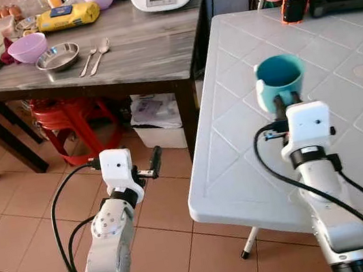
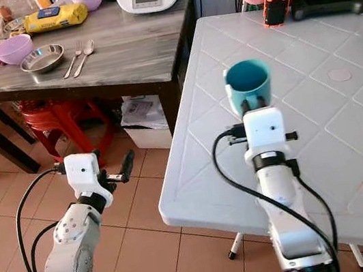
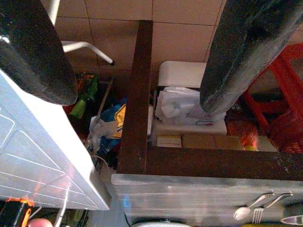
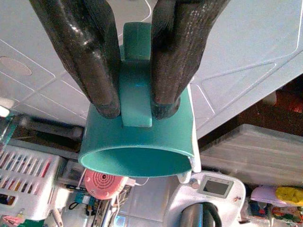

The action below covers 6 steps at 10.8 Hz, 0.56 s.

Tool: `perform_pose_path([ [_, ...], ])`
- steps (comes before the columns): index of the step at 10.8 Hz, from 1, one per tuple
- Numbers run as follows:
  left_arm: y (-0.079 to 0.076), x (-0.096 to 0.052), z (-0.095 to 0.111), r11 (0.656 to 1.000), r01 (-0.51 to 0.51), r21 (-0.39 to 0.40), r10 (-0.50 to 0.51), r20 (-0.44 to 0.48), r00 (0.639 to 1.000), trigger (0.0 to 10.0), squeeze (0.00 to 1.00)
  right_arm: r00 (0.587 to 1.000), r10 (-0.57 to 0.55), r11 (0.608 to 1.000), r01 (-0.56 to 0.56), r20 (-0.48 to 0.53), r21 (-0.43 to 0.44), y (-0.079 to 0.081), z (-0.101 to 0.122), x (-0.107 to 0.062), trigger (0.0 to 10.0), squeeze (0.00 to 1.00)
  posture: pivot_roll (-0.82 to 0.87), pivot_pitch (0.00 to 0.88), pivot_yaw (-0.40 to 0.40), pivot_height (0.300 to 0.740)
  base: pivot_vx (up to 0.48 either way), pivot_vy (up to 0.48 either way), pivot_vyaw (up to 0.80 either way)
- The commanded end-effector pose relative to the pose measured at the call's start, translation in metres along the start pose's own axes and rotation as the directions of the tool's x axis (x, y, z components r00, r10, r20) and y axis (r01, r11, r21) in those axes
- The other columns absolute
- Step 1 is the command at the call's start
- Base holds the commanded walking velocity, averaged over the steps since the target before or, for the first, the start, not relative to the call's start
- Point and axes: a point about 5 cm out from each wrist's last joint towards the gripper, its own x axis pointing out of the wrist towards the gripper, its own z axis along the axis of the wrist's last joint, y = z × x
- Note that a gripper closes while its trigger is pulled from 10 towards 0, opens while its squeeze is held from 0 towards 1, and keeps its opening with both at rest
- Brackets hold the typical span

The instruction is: Setting the table

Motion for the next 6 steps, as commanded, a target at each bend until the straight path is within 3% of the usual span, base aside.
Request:
perform_pose_path([
  [1, 0.0036, 0.0002, 0.0014, 1.000, -0.001, 0.000, 0.001, -0.002, 1.000, 10.0, 0.00, 1.000, 0.006, 1.000, -0.006, 0.023, 0.004, 0.0012, 0.0067, 0.0003, 10.0, 0.00, -0.09, 0.081, 0.104, 0.740, 0.000, 0.000, 0.00],
  [2, 0.0036, 0.0003, 0.0015, 1.000, -0.001, -0.003, 0.001, -0.002, 1.000, 10.0, 0.00, 1.000, 0.006, 1.000, -0.006, 0.021, 0.006, 0.0014, 0.0064, 0.0004, 10.0, 0.00, -0.09, 0.082, 0.103, 0.740, 0.000, 0.000, 0.00],
  [6, 0.0044, 0.0002, 0.0013, 1.000, 0.007, -0.001, -0.007, -0.009, 1.000, 10.0, 0.00, 1.000, 0.006, 1.000, -0.006, 0.021, 0.008, 0.0034, 0.0069, 0.0024, 10.0, 0.00, -0.09, 0.083, 0.108, 0.740, 0.000, 0.273, 0.00],
])
